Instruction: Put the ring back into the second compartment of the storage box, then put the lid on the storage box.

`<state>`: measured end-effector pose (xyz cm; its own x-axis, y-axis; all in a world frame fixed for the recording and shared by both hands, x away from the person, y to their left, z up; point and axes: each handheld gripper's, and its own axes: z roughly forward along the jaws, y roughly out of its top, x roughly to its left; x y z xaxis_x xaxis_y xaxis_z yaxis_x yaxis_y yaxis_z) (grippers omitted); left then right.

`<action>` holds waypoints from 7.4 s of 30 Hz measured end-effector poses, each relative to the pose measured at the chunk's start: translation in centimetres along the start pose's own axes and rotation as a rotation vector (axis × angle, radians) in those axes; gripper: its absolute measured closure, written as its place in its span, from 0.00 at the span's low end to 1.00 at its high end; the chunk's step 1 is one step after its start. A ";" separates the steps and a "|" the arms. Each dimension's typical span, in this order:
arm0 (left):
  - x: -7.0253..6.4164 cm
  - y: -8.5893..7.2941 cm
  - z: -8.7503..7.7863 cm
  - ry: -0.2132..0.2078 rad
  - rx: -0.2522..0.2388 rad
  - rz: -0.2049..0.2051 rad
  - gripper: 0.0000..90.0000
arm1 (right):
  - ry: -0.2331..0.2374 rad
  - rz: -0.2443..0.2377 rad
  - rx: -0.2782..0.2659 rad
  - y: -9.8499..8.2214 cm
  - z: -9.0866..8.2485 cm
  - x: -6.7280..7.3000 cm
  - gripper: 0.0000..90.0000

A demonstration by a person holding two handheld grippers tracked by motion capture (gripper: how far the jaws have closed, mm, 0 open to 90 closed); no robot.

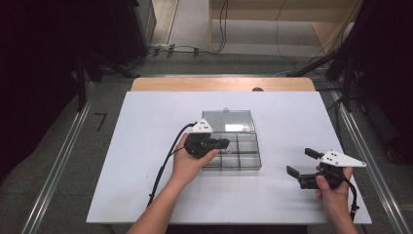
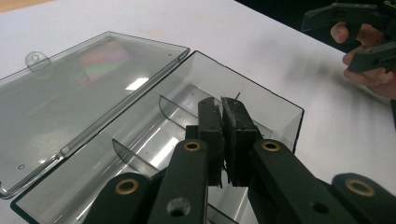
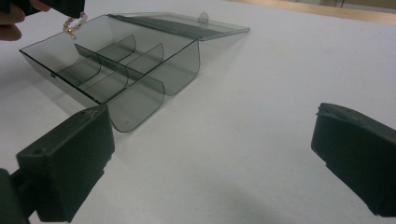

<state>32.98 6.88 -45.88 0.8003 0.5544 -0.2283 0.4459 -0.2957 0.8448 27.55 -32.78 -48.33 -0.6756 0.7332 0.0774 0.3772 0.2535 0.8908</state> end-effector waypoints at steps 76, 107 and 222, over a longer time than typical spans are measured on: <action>3.5 -0.7 -0.7 0.040 -0.080 -0.084 0.17 | 0.039 0.001 0.006 0.6 0.9 1.1 0.00; 5.6 -1.2 -1.9 0.012 -0.098 -0.098 0.00 | 0.116 -0.016 0.018 5.2 4.1 1.5 0.00; 10.8 -0.7 1.6 0.125 -0.056 -0.415 0.55 | 0.146 0.223 0.239 9.4 19.0 -1.9 0.36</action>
<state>41.93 11.82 -49.68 0.5021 0.7081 -0.4965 0.6941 0.0125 0.7198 44.40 -19.77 -48.63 -0.6369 0.6937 0.3364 0.6512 0.2504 0.7164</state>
